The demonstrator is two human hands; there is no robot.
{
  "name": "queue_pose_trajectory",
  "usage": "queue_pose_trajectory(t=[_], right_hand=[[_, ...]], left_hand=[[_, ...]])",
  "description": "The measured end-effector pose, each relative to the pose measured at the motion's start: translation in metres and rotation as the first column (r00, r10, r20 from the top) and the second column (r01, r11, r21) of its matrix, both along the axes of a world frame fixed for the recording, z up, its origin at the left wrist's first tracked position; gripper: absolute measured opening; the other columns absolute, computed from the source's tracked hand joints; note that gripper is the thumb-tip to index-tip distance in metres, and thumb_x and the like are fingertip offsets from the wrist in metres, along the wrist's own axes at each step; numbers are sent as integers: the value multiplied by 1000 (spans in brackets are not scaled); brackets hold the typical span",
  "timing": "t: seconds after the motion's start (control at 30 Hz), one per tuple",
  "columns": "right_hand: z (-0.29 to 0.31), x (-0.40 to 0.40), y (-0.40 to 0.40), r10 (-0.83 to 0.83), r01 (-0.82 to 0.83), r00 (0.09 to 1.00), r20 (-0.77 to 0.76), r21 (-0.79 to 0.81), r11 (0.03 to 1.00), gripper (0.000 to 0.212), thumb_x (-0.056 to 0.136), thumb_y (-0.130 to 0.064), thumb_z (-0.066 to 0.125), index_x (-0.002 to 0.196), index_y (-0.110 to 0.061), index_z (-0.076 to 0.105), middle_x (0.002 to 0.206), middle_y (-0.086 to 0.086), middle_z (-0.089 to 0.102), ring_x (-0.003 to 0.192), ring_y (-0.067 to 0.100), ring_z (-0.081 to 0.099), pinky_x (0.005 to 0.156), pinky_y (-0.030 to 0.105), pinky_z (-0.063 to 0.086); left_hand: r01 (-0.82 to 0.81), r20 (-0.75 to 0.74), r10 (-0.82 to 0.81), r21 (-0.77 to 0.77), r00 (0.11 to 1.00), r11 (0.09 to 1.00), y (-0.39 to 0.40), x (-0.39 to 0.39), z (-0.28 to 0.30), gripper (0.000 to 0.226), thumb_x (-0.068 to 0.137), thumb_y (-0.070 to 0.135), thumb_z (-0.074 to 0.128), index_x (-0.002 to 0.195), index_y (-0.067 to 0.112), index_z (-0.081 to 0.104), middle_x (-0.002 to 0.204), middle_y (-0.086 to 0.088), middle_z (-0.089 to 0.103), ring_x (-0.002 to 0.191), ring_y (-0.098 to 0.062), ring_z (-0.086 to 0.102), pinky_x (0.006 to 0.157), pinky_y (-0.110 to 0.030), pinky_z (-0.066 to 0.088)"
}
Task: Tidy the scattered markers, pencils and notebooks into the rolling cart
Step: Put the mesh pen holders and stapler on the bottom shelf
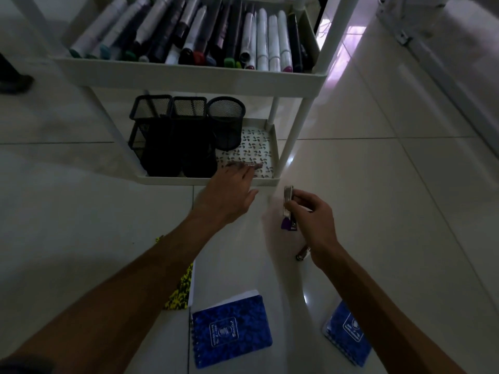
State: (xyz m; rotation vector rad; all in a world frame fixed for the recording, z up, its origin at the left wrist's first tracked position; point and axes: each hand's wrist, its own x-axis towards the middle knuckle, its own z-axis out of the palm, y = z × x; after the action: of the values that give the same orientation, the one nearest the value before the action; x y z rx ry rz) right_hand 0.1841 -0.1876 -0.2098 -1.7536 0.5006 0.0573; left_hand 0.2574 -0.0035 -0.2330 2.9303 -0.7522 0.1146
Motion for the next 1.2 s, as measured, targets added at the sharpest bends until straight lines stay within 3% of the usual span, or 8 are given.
queue_pose_trajectory(t=[0.07, 0.17, 0.3, 0.47, 0.6, 0.77, 1.07, 1.2], right_hand=[[2, 1, 5, 12, -12, 1000, 19, -13, 1000, 37, 89, -14, 67, 125, -15, 61, 113, -1, 66, 86, 6, 64, 54, 10, 50], [7, 4, 17, 63, -60, 996, 59, -49, 997, 36, 88, -15, 69, 123, -17, 63, 111, -2, 67, 80, 8, 68, 58, 17, 56], [18, 21, 46, 91, -75, 988, 122, -133, 988, 35, 85, -19, 69, 120, -20, 66, 109, -5, 67, 87, 18, 70, 75, 38, 61], [30, 49, 89, 58, -29, 975, 215, -139, 990, 14, 87, -15, 67, 100, -20, 68, 92, -13, 64, 88, 9, 64, 77, 23, 57], [33, 86, 110, 33, 15, 975, 221, -213, 977, 18, 92, -7, 58, 107, -1, 67, 95, 2, 64, 88, 14, 61, 72, 21, 49], [19, 148, 108, -2, 35, 996, 87, -381, 924, 16, 95, -11, 54, 102, -2, 66, 103, 6, 65, 91, 18, 62, 81, 29, 55], [-20, 192, 104, 30, -43, 999, -37, -431, 901, 21, 92, -9, 62, 111, 0, 62, 116, 13, 66, 105, 25, 64, 92, 39, 55], [-18, 160, 106, 71, -26, 992, 101, -397, 917, 37, 95, -6, 56, 132, -6, 55, 134, 12, 55, 122, 22, 54, 102, 23, 42]], left_hand=[[-52, -41, 54, 36, 998, 998, 3, -1, -1, 60, 91, 44, 30, 131, 8, 55, 126, -10, 62, 114, -27, 55, 98, -37, 42], [-99, -30, 100, 29, 995, 995, 7, -4, -2, 54, 91, 37, 46, 132, 3, 53, 127, -14, 59, 117, -29, 53, 101, -38, 42], [-96, -20, 95, -58, 995, 994, 11, -8, -4, 60, 82, 20, 61, 135, -4, 48, 132, -21, 55, 122, -34, 51, 105, -41, 41], [-45, 47, 50, -104, 998, 994, 36, -21, -10, 65, 74, 16, 44, 133, -11, 47, 133, -28, 53, 121, -41, 54, 103, -50, 45], [-91, 24, 92, -37, 995, 995, 55, -34, -10, 85, 59, 7, 76, 136, -9, 45, 131, -26, 56, 116, -41, 58, 96, -48, 47], [-41, 71, 40, 4, 997, 999, 59, -36, -11, 82, 67, 17, 79, 138, -6, 46, 136, -22, 53, 122, -35, 56, 101, -44, 45], [-69, 58, 76, -105, 995, 992, 63, -40, -11, 75, 75, 18, 77, 140, 0, 46, 143, -14, 49, 130, -29, 50, 106, -37, 36], [-70, 26, 74, -126, 997, 990, 62, -41, -12, 76, 74, 14, 77, 141, -1, 44, 145, -15, 47, 131, -31, 48, 106, -38, 37]])
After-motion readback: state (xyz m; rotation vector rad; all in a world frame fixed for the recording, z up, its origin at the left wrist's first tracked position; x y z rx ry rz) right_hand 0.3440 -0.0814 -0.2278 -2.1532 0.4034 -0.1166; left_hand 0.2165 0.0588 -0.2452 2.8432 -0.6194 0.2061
